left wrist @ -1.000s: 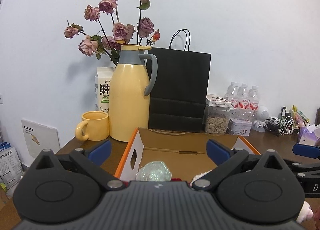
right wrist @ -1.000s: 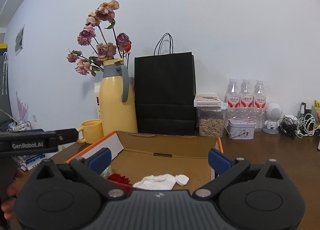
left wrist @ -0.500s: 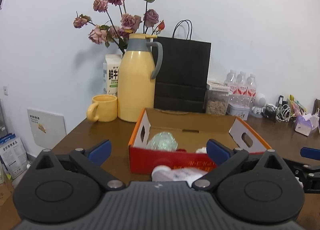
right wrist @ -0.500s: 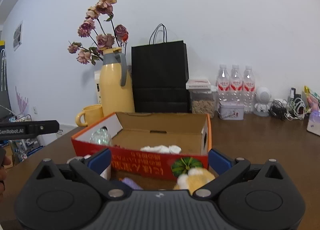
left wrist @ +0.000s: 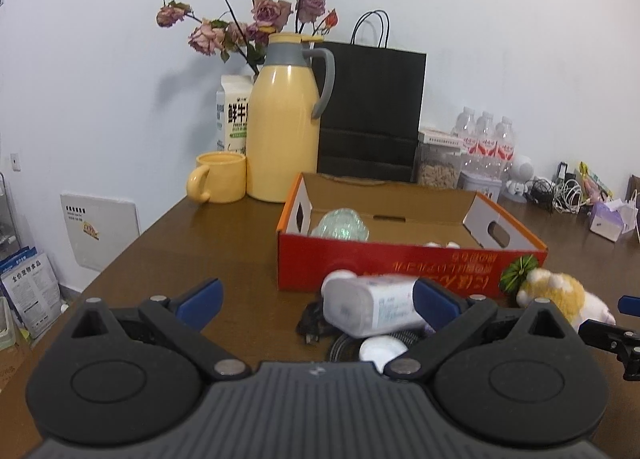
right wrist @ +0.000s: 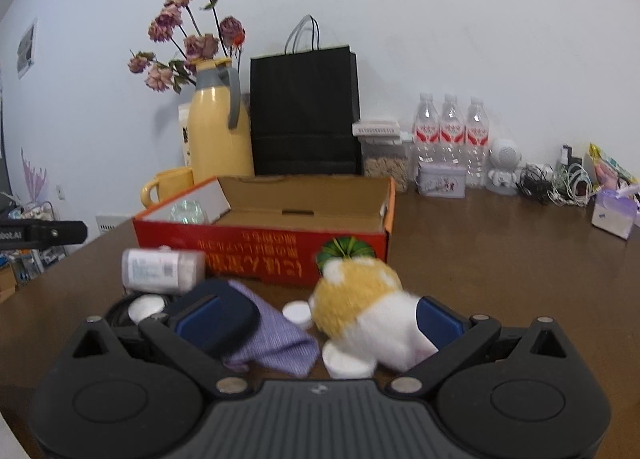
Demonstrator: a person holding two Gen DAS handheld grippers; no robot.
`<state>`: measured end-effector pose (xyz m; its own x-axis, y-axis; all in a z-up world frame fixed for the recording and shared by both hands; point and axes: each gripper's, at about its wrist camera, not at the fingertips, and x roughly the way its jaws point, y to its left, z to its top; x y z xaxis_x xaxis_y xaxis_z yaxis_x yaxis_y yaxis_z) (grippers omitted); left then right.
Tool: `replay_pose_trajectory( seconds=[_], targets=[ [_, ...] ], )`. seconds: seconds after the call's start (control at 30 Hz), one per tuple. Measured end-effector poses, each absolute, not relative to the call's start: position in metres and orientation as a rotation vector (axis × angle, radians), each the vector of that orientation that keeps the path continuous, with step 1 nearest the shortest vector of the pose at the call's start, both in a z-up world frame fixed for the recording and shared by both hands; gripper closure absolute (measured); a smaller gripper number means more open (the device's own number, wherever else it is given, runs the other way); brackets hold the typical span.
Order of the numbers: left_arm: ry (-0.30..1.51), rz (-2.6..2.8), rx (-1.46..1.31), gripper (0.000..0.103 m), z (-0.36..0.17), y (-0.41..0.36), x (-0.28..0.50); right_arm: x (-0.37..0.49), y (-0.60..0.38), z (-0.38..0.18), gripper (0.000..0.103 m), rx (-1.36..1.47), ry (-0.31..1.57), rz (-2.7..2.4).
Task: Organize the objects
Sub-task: 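Withdraw both open grippers from the box back toward the table items, then grasp the plush sheep toy with the right gripper while the left grasps the navy pouch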
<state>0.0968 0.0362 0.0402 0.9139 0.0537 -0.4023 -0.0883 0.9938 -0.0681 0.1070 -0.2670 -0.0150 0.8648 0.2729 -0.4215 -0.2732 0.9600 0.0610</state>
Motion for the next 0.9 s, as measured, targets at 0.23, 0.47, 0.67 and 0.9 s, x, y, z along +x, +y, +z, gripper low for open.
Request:
replay_pose_trajectory(
  seconds=[0.23, 0.47, 0.67, 0.9],
  targets=[
    [0.433, 0.092, -0.101, 0.000, 0.032, 0.045, 0.096, 0.120, -0.276, -0.023, 0.000, 0.003, 0.469, 0.227],
    [0.446, 0.099, -0.112, 0.000, 0.029, 0.048, 0.099, 0.145, -0.275, -0.020, 0.000, -0.027, 0.477, 0.221],
    [0.442, 0.097, -0.108, 0.000, 0.030, 0.048, 0.096, 0.183, -0.269, -0.027, 0.000, -0.095, 0.525, 0.253],
    [0.452, 0.095, -0.105, 0.000, 0.027, 0.050, 0.097, 0.200, -0.277, -0.037, 0.025, -0.065, 0.587, 0.345]
  ],
)
